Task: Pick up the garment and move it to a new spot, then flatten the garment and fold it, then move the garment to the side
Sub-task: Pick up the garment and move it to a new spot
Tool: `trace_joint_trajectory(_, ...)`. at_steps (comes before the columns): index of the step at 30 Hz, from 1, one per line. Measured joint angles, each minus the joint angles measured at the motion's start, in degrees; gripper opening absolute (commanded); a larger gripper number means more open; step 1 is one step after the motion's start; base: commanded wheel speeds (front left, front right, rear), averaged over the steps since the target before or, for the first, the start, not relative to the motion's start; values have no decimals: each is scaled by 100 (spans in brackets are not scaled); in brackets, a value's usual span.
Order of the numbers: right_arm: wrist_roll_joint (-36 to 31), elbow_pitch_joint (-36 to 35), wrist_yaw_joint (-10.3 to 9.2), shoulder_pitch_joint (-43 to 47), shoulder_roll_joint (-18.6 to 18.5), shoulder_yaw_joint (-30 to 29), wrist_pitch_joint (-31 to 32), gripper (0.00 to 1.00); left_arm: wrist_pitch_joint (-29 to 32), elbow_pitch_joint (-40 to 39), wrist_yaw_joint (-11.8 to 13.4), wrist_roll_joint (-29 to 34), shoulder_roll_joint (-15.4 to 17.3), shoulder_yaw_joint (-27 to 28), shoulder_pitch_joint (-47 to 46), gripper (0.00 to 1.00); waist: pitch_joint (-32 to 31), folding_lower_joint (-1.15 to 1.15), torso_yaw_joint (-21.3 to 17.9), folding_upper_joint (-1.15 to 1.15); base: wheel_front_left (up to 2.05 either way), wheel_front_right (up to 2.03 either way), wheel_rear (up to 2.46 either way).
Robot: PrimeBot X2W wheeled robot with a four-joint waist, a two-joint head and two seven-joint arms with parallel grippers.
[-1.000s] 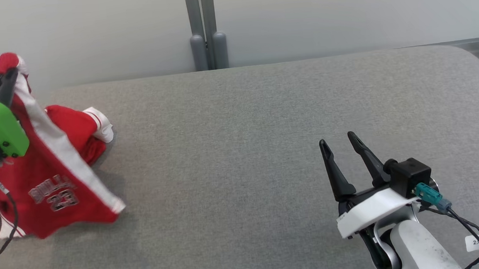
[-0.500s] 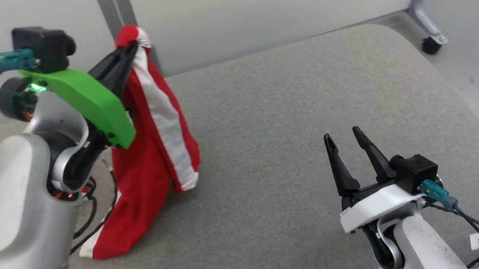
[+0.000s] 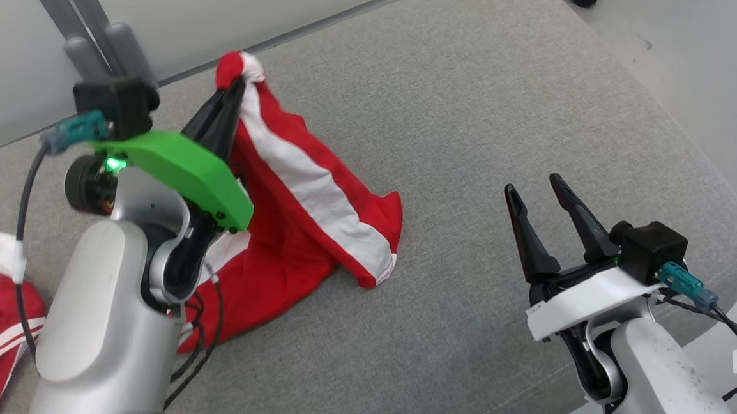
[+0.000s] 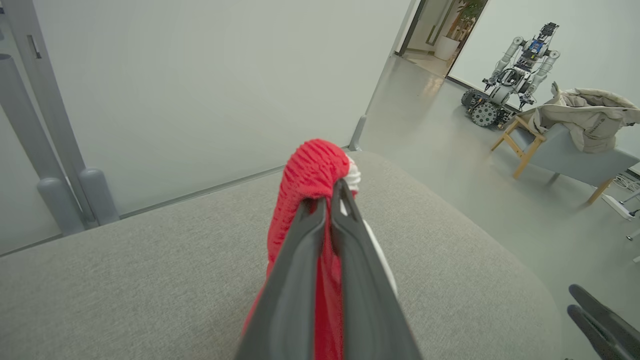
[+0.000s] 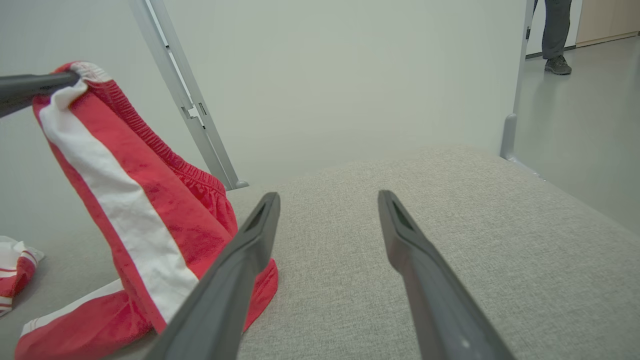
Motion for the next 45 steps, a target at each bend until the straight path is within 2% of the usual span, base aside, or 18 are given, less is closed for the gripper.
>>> trace_joint_trajectory(4,-45,16,0,8,0,-33,1,100,-642,579,149,47,10,188,534,0,107,0,38,0,0,0,0)
trace_joint_trajectory(7,-125,65,0,8,3,-11,0,100,-1003,1194,101,-4,-23,243,866,0,129,0,165,0,0,0,0)
trace_joint_trajectory(8,-148,82,0,8,4,1,1,100,-1065,1369,63,10,-31,213,926,6,125,0,208,0,0,0,0)
trace_joint_trajectory(9,-167,102,0,7,5,18,1,100,-1174,1562,62,19,-53,214,981,20,113,0,263,0,0,0,0)
trace_joint_trajectory(10,-181,115,0,4,4,27,1,100,-1294,1748,63,58,-62,201,1002,49,94,0,323,0,0,0,0)
trace_joint_trajectory(11,-197,131,0,-2,5,40,0,100,-1362,1925,62,99,-63,186,1002,94,72,0,381,0,0,0,0)
trace_joint_trajectory(12,-209,138,0,-5,5,54,1,100,-1457,2049,62,101,-74,197,1003,100,53,0,425,0,0,0,0)
trace_joint_trajectory(20,-213,229,0,9,-11,110,1,100,-2001,2749,9,108,-199,203,1003,100,-178,0,772,0,0,0,0)
trace_joint_trajectory(25,-213,229,0,88,-45,104,1,100,-2430,2540,-65,293,-65,163,1007,100,-322,0,957,0,0,0,0)
trace_joint_trajectory(28,-214,175,0,118,-85,73,1,100,-2663,2172,-44,448,121,151,1075,100,-407,0,1072,0,0,0,0)
trace_joint_trajectory(34,-308,-13,0,311,-143,-143,0,100,-2927,1039,323,770,536,304,1668,100,-608,0,1278,0,0,0,0)
trace_joint_trajectory(38,-343,-109,0,514,-188,-286,1,100,-2997,272,497,914,694,452,2234,100,-717,0,1401,0,0,0,0)
trace_joint_trajectory(45,-357,-141,0,886,-216,-564,1,100,-3021,-771,960,1241,583,463,3321,100,-899,0,1591,0,0,0,0)
